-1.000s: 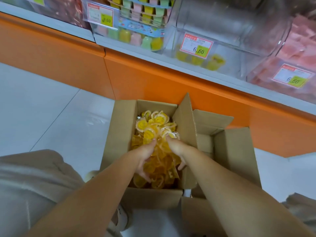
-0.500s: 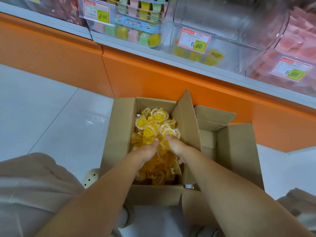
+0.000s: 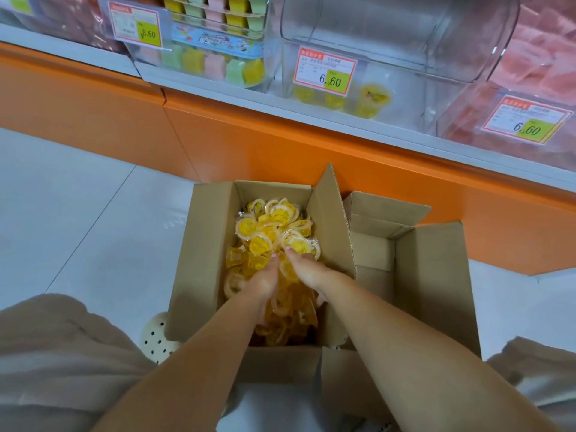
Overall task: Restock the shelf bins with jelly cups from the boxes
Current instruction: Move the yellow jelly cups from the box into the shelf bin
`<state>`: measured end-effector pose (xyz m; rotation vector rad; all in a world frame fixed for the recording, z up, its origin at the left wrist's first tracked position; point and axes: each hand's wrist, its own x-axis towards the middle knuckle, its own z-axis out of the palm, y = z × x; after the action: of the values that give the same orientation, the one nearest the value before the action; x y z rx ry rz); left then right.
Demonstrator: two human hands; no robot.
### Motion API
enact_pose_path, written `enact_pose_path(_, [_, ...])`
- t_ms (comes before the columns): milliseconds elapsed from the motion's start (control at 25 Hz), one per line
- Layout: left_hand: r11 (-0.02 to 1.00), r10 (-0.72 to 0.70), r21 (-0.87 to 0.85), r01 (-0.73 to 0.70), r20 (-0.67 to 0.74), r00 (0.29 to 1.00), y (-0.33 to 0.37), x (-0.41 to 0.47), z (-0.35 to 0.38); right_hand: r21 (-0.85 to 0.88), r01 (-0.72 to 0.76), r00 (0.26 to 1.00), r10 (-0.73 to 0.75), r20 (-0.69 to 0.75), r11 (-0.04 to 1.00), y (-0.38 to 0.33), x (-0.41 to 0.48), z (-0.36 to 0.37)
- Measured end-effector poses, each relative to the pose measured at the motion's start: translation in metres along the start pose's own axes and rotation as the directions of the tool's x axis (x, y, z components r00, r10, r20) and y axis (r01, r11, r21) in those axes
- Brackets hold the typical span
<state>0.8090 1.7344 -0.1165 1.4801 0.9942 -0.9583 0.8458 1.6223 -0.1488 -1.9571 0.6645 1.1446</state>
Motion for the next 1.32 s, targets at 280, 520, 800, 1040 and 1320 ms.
enact_pose_path(280, [0.958,0.065,-0.281,-0.054,0.029,0.997,-0.011,-0.015,-0.001,0.084,-0.001,0.999,-0.002,0.036,0.996,0.005,0.005,-0.005])
enact_pose_path(520, [0.895,0.086,-0.444,-0.042,0.079,0.993,-0.019,-0.017,-0.011,0.148,-0.035,0.994,0.020,0.105,0.988,0.008,0.006,0.003])
enact_pose_path(800, [0.913,0.132,-0.392,-0.116,0.012,0.991,-0.024,-0.007,-0.005,0.151,-0.003,0.987,-0.021,0.162,0.988,0.013,0.005,-0.006])
enact_pose_path(1040, [0.929,0.099,-0.361,-0.084,0.022,0.995,-0.021,-0.005,-0.005,0.131,-0.002,0.977,-0.026,0.212,0.991,0.010,-0.003,-0.009])
enact_pose_path(1320, [0.934,0.039,-0.358,-0.025,0.031,0.999,-0.015,-0.007,-0.002,0.105,0.050,0.983,-0.067,0.169,0.993,0.005,-0.023,-0.008])
